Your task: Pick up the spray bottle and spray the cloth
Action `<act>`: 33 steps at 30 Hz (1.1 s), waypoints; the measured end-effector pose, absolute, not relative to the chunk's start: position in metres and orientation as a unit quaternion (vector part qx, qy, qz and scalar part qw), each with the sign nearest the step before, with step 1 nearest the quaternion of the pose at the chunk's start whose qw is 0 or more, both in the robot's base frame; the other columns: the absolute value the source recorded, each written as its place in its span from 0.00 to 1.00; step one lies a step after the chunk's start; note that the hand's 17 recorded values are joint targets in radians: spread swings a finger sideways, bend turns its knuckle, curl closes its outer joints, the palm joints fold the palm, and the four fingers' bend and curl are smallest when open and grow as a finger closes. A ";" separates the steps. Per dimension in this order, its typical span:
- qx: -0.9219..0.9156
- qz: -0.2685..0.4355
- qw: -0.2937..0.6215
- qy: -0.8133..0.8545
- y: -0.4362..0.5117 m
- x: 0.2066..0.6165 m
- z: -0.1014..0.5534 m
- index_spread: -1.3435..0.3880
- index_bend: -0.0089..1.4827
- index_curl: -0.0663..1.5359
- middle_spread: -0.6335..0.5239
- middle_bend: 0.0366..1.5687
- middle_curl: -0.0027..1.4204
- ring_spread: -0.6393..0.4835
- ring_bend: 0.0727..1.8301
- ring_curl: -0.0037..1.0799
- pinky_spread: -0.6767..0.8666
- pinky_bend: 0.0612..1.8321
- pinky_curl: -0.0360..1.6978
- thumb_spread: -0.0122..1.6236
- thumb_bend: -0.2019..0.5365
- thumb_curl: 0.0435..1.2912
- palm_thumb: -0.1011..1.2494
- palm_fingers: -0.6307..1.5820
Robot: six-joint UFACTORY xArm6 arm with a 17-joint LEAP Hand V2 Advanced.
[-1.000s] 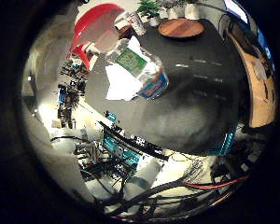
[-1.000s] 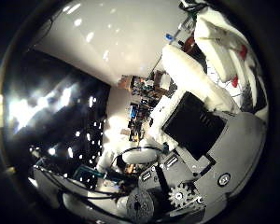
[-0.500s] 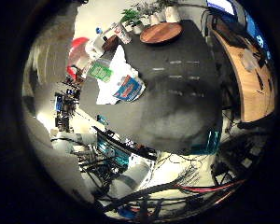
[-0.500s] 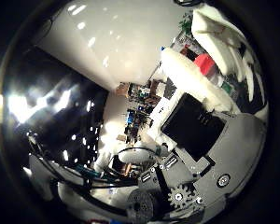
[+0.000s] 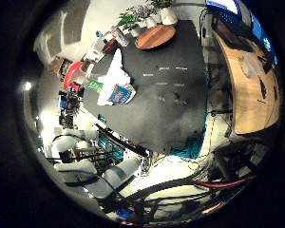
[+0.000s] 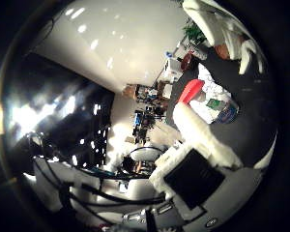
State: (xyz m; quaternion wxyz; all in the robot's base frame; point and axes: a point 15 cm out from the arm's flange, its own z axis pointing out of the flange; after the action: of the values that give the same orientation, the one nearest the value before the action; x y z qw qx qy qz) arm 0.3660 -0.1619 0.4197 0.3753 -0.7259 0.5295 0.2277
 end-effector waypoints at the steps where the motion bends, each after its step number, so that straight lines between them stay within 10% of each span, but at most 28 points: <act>1: -0.731 0.228 0.373 0.524 -0.162 0.369 0.422 0.56 0.19 0.47 0.47 0.34 0.45 0.54 0.37 0.38 0.51 0.21 0.48 0.68 0.24 0.36 0.60 0.35; 9: -0.751 0.258 0.364 0.486 -0.137 0.391 0.411 0.57 0.13 0.34 0.55 0.19 0.31 0.62 0.20 0.25 0.66 0.12 0.34 0.66 0.24 0.29 0.57 0.35; 33: -0.806 0.283 0.291 0.431 -0.083 0.438 0.342 0.56 0.12 0.22 0.58 0.09 0.21 0.64 0.10 0.24 0.63 0.16 0.24 0.60 0.24 0.20 0.47 0.28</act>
State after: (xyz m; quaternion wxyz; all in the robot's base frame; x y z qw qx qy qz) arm 0.4379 -0.0830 0.3417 0.2906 -0.8059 0.4311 0.2831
